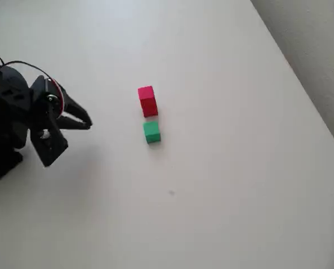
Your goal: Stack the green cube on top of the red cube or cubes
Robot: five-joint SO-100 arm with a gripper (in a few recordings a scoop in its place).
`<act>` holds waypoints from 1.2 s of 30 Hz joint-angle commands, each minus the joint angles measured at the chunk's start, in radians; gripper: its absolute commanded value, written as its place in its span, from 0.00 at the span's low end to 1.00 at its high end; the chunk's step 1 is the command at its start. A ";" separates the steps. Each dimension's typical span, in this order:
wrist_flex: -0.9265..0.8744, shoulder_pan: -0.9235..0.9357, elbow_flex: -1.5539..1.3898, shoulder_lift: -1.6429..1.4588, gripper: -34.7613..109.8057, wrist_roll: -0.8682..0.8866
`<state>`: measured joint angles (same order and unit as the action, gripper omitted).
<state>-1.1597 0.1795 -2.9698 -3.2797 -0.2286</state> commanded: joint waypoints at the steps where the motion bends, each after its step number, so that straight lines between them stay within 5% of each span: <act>1: 0.100 -0.012 0.089 0.037 0.34 0.025; 8: 0.350 0.005 0.337 0.676 0.38 0.064; 16: 0.341 0.003 0.739 1.279 0.44 0.084; 36: 0.233 0.083 1.195 1.766 0.39 0.038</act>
<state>-0.9204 0.2562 -1.8546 -1.5217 -0.1795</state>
